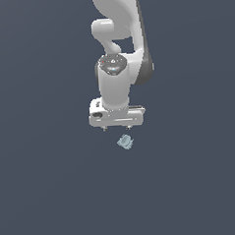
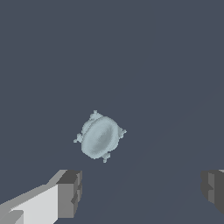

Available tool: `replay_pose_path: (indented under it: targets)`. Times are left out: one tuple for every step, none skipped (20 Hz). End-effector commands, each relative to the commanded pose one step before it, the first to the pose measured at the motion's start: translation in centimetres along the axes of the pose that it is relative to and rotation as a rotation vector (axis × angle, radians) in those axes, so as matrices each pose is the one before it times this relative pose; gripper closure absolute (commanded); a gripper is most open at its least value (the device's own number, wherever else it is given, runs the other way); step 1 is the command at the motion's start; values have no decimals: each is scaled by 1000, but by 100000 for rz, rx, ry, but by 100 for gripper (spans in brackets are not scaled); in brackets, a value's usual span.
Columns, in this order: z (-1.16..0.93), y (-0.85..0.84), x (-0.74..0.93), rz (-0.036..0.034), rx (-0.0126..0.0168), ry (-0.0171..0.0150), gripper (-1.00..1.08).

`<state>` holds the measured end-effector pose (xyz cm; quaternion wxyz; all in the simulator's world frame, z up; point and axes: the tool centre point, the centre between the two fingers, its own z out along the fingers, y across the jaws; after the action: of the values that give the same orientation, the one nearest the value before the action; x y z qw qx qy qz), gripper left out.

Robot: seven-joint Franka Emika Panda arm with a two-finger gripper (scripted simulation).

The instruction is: Pick up the object and move it to a goal position.

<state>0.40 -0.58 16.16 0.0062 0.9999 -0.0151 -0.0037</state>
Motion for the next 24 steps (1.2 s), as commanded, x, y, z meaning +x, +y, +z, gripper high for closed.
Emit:
replay_pose_path:
  targets:
    - [0, 1, 0, 0, 0, 0, -92]
    - [-5, -32, 5, -117, -23, 6, -92]
    - [-15, -107, 13, -365, -68, 16, -92]
    - [-25, -171, 22, -595, -111, 26, -92]
    - [-36, -233, 31, -825, -153, 37, -92]
    - [-48, -298, 41, -1064, -197, 50, -92]
    - [-60, -343, 49, -1255, -230, 60, -92]
    - [-56, -288, 44, -1094, -198, 54, -92]
    - [-47, -216, 34, -862, -153, 42, -92]
    - [-37, -145, 23, -623, -107, 29, -92]
    - [-24, -74, 12, -373, -60, 16, -92]
    - [-10, -15, 1, -119, -15, 3, -92]
    - [9, 42, -7, 166, 30, -8, -92]
    - [26, 43, -6, 328, 45, -10, -92]
    - [38, 8, 2, 383, 37, -4, -92]
    - [51, -21, 8, 457, 34, 0, -92]
    - [66, -32, 12, 576, 39, 2, -92]
    - [82, -42, 14, 709, 49, 2, -92]
    - [98, -39, 15, 866, 62, 0, -92]
    - [113, -38, 16, 1015, 74, -2, -92]
    - [128, -41, 17, 1157, 83, -3, -92]
    - [143, -45, 18, 1289, 91, -4, -92]
    - [156, -49, 19, 1412, 97, -5, -92]
    - [171, -56, 20, 1542, 103, -6, -92]
